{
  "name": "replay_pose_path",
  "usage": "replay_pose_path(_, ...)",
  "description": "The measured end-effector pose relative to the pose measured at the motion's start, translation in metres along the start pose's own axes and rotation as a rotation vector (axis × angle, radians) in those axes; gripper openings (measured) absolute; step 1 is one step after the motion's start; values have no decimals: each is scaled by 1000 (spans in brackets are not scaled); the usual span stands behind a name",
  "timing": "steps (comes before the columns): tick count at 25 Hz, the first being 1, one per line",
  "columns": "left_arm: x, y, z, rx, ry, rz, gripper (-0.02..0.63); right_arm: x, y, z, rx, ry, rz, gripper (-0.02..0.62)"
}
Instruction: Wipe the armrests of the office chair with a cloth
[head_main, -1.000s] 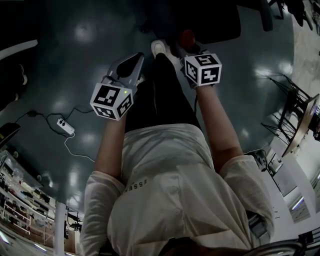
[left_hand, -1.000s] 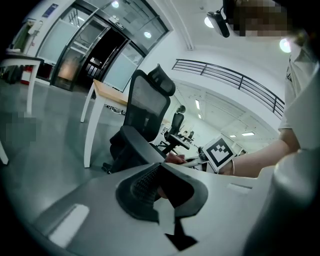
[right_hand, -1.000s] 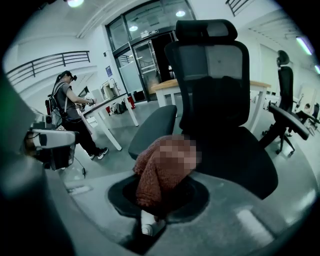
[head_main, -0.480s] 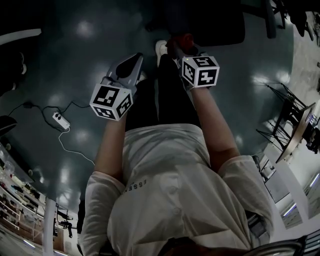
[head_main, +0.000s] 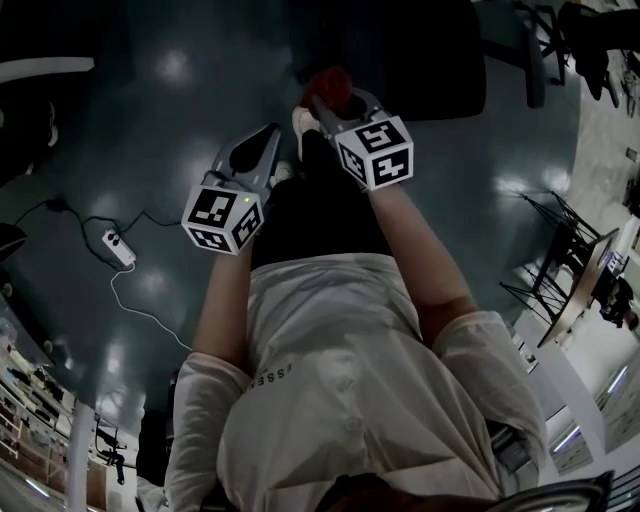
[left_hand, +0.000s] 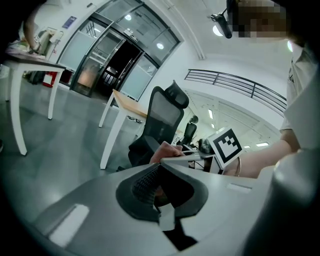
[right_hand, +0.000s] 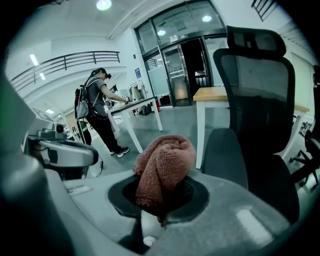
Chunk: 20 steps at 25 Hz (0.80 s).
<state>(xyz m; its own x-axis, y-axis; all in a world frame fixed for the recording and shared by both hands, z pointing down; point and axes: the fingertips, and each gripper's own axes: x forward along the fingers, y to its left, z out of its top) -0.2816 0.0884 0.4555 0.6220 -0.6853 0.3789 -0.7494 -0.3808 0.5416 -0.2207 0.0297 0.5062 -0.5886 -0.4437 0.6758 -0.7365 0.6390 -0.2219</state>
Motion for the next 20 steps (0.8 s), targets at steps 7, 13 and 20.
replay_pose_path(7,26,38,32,-40,-18,76,17,47,-43,68,-83,-14,14,50)
replay_pose_path(13,60,75,86,-79,-90,115,17,88,-96,115,-147,21,-18,49)
replay_pose_path(20,87,103,108,-101,-117,144,17,116,-129,122,-206,71,-28,50)
